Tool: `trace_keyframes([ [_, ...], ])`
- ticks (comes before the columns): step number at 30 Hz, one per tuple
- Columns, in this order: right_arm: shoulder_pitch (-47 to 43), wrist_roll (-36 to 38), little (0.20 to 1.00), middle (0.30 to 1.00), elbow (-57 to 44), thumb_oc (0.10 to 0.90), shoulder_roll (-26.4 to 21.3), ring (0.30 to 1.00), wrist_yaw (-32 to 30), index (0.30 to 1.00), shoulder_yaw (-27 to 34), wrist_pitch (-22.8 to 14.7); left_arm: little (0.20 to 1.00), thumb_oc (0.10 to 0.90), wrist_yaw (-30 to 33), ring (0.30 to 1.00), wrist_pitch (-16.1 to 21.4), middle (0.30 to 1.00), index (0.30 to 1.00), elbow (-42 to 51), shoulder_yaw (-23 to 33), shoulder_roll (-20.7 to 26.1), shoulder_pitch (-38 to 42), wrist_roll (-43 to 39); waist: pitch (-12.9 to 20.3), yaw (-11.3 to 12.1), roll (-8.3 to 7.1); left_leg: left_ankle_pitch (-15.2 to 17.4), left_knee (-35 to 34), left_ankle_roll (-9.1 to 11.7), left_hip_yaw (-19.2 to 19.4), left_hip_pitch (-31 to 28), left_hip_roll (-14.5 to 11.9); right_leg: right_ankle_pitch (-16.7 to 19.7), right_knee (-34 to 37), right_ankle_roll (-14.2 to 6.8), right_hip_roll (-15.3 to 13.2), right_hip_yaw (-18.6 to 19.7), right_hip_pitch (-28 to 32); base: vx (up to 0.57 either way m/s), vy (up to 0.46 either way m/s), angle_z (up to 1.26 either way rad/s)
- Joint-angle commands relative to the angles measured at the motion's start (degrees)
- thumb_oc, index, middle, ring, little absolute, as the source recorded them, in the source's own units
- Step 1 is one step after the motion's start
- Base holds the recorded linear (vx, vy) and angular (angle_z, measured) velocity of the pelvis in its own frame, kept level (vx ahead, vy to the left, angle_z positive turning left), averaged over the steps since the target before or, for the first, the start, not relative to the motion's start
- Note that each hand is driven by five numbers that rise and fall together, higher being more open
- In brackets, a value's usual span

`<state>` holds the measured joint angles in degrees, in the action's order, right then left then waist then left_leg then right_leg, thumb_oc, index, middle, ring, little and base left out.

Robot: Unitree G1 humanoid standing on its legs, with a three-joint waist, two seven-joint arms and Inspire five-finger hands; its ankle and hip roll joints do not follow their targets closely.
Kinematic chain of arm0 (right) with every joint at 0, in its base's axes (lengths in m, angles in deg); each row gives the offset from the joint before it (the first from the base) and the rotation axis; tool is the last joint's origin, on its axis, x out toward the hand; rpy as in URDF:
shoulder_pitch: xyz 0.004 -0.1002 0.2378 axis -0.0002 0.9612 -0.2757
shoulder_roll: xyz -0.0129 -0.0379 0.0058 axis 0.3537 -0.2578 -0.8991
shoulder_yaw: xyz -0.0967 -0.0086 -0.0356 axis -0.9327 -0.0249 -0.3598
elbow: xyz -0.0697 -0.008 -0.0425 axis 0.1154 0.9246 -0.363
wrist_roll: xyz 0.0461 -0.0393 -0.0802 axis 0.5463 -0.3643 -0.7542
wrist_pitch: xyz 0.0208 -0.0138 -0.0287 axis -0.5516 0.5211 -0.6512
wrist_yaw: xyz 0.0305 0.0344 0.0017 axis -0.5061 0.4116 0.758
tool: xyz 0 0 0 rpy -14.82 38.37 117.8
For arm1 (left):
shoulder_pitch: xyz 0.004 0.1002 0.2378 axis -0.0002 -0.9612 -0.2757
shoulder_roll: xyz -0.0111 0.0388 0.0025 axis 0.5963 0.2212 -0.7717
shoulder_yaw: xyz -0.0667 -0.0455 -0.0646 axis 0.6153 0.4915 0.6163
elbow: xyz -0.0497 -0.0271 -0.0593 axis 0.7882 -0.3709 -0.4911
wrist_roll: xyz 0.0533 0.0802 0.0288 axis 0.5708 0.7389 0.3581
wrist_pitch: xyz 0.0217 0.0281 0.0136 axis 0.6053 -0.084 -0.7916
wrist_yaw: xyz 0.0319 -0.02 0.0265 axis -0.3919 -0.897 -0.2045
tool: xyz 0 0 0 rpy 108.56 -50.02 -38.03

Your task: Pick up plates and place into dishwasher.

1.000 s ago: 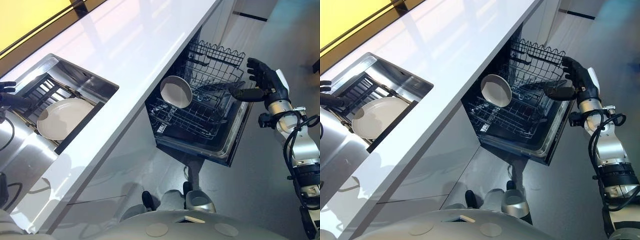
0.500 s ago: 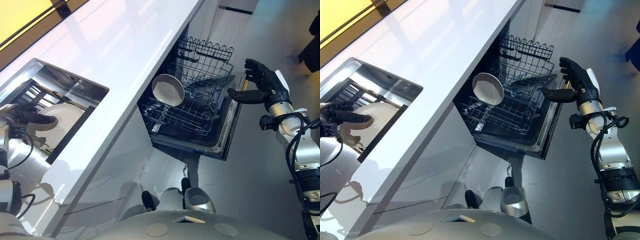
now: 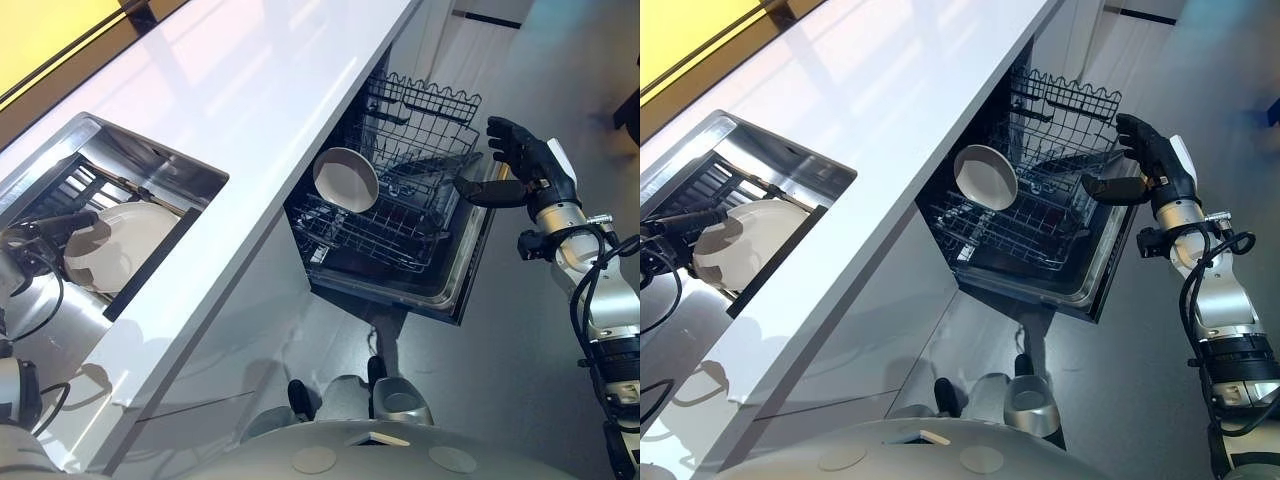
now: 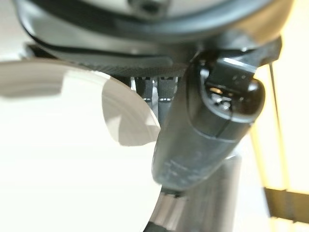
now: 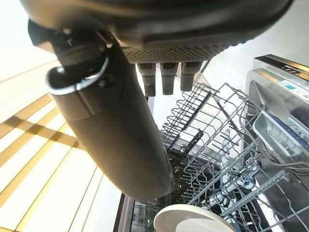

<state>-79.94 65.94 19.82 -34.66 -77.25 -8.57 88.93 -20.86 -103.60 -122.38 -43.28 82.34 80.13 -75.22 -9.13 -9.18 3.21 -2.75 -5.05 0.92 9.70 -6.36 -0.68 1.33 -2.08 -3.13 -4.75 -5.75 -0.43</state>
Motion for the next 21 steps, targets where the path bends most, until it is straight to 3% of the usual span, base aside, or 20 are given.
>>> trace_keyframes([
  [1, -7.58, 0.64, 0.9, 0.9, -3.82, 0.8, -1.59, 0.9, -2.0, 0.9, 0.05, -6.08, 0.2, 0.1, -5.73, 0.3, -1.49, 0.3, 0.3, 5.18, -2.45, -4.11, 3.87, -7.65, 4.01, -2.46, 1.37, 4.1, 3.88, 0.19, -1.37, 4.37, 4.41, -5.63, -7.86, -5.16, 2.19, -2.26, -2.59, -0.05, -0.018, 0.01],
  [8, -9.61, 0.99, 0.9, 0.9, -3.38, 0.8, -1.0, 0.9, -3.06, 0.9, -0.89, -6.53, 0.2, 0.1, -5.73, 0.3, -1.93, 0.3, 0.3, 5.91, -5.18, -3.21, 6.76, -4.19, 4.52, -1.93, 1.5, 4.36, 4.18, 0.24, -1.67, 4.02, 4.39, -5.61, -8.03, -5.54, 1.74, -2.9, -1.86, -0.06, -0.034, 0.0],
  [11, -9.91, 0.94, 0.9, 0.9, -2.74, 0.8, -0.62, 0.9, -3.13, 0.9, -1.18, -6.91, 0.2, 0.1, -5.42, 0.3, 0.32, 0.3, 0.3, 5.55, -5.94, -2.61, 7.59, 1.62, 4.92, -1.77, 1.47, 4.31, 4.12, 0.31, -1.91, 3.83, 4.42, -5.67, -7.65, -5.52, 1.74, -3.17, -1.54, -0.05, -0.049, 0.01],
  [13, -10.11, 1.04, 0.9, 0.9, -2.51, 0.8, -0.45, 0.9, -3.35, 0.9, -1.16, -6.94, 0.2, 0.1, -3.72, 0.3, 4.16, 0.3, 0.3, 5.16, -6.43, -1.86, 7.69, 7.13, 5.14, -1.64, 1.43, 4.17, 3.95, 0.38, -2.11, 3.73, 4.39, -5.6, -7.21, -5.47, 1.84, -3.23, -1.39, -0.05, -0.059, 0.02],
  [14, -10.28, 1.27, 0.9, 0.9, -2.58, 0.8, -0.34, 0.9, -3.7, 0.9, -1.03, -6.91, 0.2, 0.1, -1.04, 0.3, 7.8, 0.3, 0.3, 5.39, -6.73, -1.12, 7.67, 13.06, 5.26, -1.47, 1.31, 4.12, 3.84, 0.42, -2.25, 3.7, 4.35, -5.5, -6.89, -5.46, 1.9, -3.23, -1.28, -0.04, -0.055, 0.0],
  [17, -10.07, 1.84, 0.9, 0.9, -2.89, 0.8, -0.5, 0.9, -4.15, 0.9, -0.31, -7.55, 0.2, 0.1, 2.86, 0.3, 12.82, 0.3, 0.3, 5.66, -6.06, 0.05, 7.28, 17.83, 5.36, -1.18, 1.1, 3.99, 3.76, 0.43, -2.38, 3.64, 4.26, -5.49, -6.61, -5.31, 2.05, -3.2, -1.09, -0.03, -0.049, -0.02],
  [21, -9.4, 3.23, 0.9, 0.9, -3.8, 0.8, -0.44, 0.9, -4.41, 0.9, 1.71, -9.93, 0.2, 0.1, 12.15, 0.3, 21.31, 0.3, 0.3, 8.01, -4.41, 2.79, 6.59, 30.4, 5.62, -0.62, 0.56, 3.86, 3.69, 0.49, -2.79, 3.78, 4.1, -5.47, -6.28, -5.11, 2.21, -2.88, -0.84, -0.04, -0.075, -0.05],
])
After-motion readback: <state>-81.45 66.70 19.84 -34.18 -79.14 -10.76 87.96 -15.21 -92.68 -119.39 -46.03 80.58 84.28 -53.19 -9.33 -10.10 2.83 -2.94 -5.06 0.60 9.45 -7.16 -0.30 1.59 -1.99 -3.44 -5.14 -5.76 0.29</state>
